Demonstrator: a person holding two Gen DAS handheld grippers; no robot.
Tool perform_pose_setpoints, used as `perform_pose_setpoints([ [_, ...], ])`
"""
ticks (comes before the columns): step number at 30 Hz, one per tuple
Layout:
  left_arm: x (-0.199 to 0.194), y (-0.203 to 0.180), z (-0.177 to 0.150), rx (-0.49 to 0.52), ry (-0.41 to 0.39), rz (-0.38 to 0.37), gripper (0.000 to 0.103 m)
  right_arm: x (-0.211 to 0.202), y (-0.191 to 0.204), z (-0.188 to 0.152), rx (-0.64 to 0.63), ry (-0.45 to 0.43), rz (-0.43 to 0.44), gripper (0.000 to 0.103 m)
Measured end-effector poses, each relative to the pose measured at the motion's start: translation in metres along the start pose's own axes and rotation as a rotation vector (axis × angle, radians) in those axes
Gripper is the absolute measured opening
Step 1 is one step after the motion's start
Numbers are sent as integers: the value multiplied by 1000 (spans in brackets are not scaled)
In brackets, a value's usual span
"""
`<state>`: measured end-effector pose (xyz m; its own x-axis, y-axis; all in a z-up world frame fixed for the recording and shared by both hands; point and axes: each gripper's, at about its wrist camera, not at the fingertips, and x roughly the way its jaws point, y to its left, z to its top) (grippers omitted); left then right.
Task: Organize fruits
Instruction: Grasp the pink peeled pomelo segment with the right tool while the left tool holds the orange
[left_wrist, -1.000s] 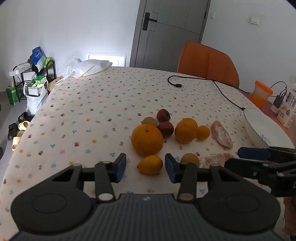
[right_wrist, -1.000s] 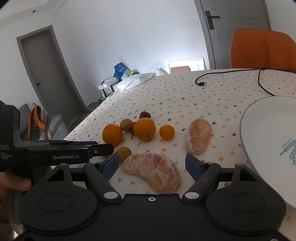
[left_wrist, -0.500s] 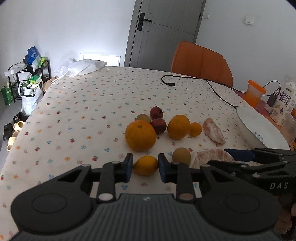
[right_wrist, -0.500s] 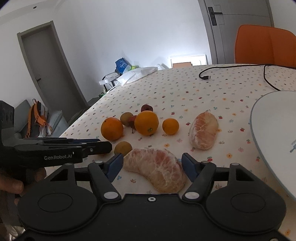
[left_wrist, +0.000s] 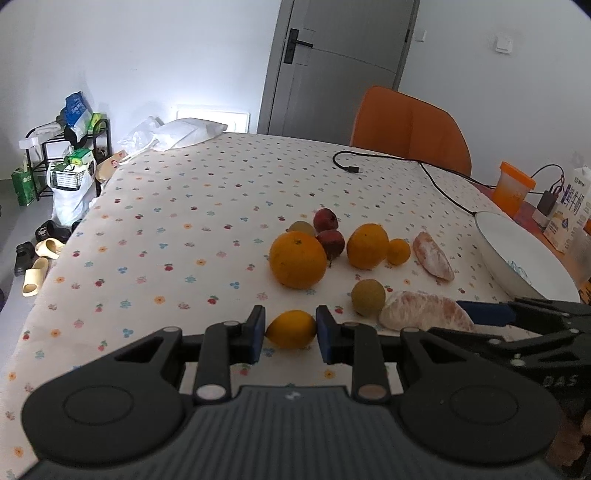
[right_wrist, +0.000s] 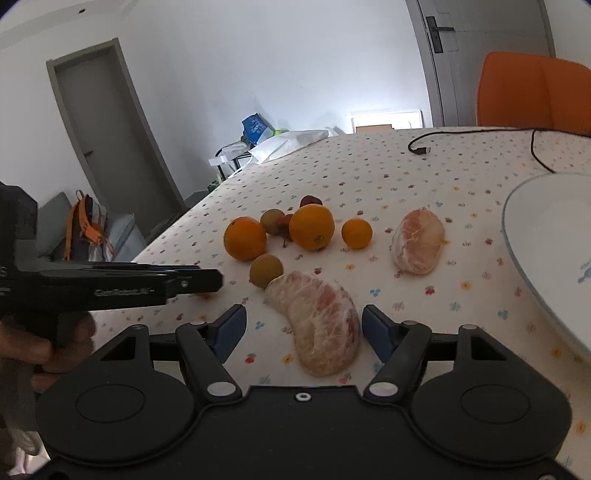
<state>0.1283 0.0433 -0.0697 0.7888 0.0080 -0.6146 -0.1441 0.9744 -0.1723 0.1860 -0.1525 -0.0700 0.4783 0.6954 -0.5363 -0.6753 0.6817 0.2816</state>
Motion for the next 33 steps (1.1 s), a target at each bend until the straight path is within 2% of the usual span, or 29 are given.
perform_pose_setpoints([
  [7, -5, 3, 2, -1, -8, 13, 28, 12, 12, 1, -91, 6, -40, 69],
  [9, -6, 1, 2, 3, -11, 11, 28, 11, 12, 0, -97, 5, -57, 61],
  [11, -8, -1, 1, 5, -14, 10, 28, 9, 14, -2, -112, 2, -84, 46],
  [18, -14, -11, 2, 19, -25, 16, 28, -1, 8, -4, -99, -24, -61, 30],
  [20, -17, -14, 4, 28, -32, 16, 28, -8, 6, -4, -88, -44, -47, 20],
  [26, -19, -32, 10, 53, -53, 7, 28, -28, -3, -5, -45, -95, -18, 16],
  [33, -20, -57, 19, 93, -75, -3, 28, -57, -15, -3, -1, -182, 14, 16],
])
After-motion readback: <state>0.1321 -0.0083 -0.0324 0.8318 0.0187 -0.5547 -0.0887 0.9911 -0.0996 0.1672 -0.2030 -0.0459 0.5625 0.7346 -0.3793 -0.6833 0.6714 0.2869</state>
